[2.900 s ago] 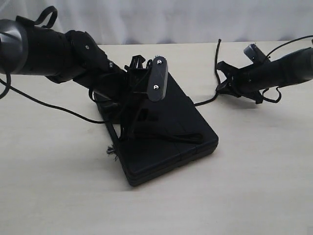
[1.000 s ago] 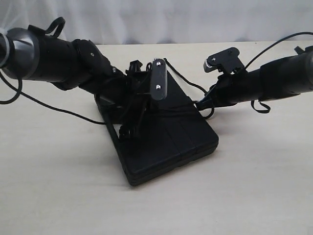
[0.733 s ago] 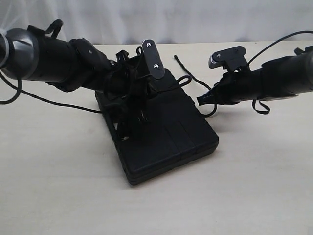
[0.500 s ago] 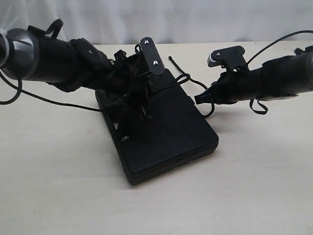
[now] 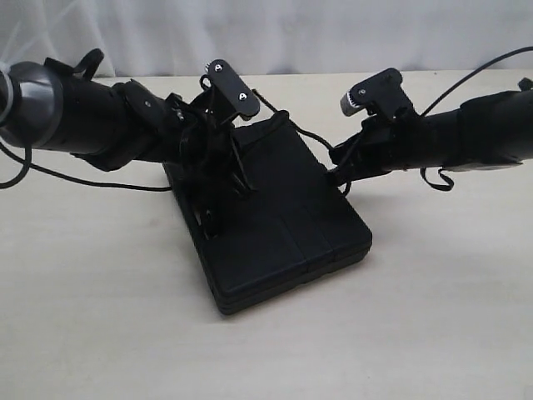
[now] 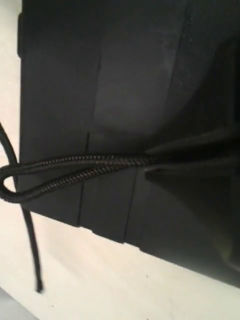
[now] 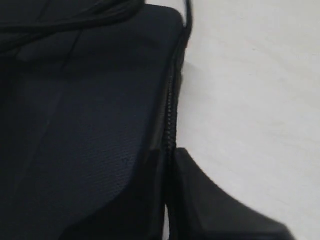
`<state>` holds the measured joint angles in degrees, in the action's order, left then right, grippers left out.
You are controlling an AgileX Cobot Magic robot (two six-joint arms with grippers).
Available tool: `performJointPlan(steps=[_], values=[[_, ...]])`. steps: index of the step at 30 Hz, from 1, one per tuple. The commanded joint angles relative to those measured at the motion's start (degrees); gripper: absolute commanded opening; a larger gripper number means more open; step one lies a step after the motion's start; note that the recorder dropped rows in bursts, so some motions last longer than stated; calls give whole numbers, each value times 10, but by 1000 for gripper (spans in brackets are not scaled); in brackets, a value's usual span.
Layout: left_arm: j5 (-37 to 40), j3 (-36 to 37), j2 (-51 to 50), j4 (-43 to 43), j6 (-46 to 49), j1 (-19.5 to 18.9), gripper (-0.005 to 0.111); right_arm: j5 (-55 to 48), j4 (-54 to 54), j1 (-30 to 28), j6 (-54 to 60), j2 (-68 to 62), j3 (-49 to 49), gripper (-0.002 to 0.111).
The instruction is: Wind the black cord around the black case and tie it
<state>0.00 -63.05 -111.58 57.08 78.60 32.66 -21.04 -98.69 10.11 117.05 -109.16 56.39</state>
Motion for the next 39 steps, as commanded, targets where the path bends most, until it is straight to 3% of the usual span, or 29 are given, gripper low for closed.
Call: performJointPlan(steps=[1, 6, 11, 18, 23, 28, 33, 35, 36, 37, 39], values=[[-97, 27, 1, 7, -8, -11, 0, -24, -13, 0, 41, 14, -7, 4], [-104, 30, 1, 6, -36, -40, 0, -37, -13, 0, 41, 27, -7, 4], [-93, 30, 1, 4, -36, -43, 0, -81, -7, 0, 41, 45, -11, 4], [-91, 30, 1, -6, -36, -43, 0, -179, 132, 0, 41, 32, -12, 4], [-91, 30, 1, -9, -36, -43, 0, -165, 224, 0, 37, 25, -12, 4], [-98, 30, 1, -11, -36, -43, 0, -121, 194, 0, 33, 29, -8, 9], [-98, 30, 1, -11, -36, -43, 0, -14, 163, 0, -99, 65, 11, 39], [-98, 30, 1, -11, -36, -43, 0, 135, 137, 0, -296, 81, 36, 43], [-98, 30, 1, -11, -36, -43, 0, 153, 181, -4, -341, 78, 55, 43], [-98, 30, 1, -11, -36, -43, 0, 105, 236, -15, -403, 65, 88, 43], [-99, 29, 1, -11, -36, -43, 0, 6, 444, -27, -639, 7, 186, 43]])
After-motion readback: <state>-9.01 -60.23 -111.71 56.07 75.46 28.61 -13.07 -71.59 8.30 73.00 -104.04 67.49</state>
